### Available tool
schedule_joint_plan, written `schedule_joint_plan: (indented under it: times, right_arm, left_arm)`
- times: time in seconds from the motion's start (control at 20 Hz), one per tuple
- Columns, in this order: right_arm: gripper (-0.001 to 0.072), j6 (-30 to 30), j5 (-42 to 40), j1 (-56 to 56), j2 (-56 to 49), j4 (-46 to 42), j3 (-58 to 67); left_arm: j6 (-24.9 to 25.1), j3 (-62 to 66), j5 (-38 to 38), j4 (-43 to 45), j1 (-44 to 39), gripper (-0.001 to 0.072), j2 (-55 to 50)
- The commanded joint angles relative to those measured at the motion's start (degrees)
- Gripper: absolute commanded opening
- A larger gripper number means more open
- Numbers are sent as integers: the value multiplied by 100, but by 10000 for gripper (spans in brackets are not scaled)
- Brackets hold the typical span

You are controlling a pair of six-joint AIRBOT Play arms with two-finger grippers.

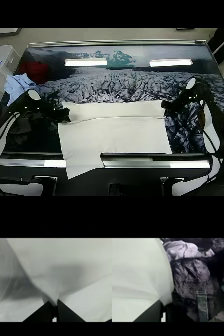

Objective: Fold the clothes and pants, and hang the long-sleeved shirts on hangers.

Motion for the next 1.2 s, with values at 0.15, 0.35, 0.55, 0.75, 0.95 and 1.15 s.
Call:
schedule_joint_plan:
  times: [0.15,0.35,0.55,0.75,0.95,1.15]
  right_arm:
    - [43,-94,278,-4,28,-164,-22]
    - [43,-57,518,-4,-50,-101,-22]
    - [45,50,601,-4,-50,-118,-22]
    - [606,-269,981,-216,22,-96,232]
    - [627,-33,1504,-1331,616,-74,116]
    - [627,-197,1176,-1711,1207,-92,-813]
  left_arm:
    - [28,-70,-68,149,105,18,-94]
    - [28,-166,-13,160,107,18,-162]
    - [26,-179,-11,157,96,20,-179]
    - [46,238,-656,105,402,604,-118]
    - [87,-382,-1405,166,1189,579,837]
    - [568,-3108,-807,107,1248,579,2374]
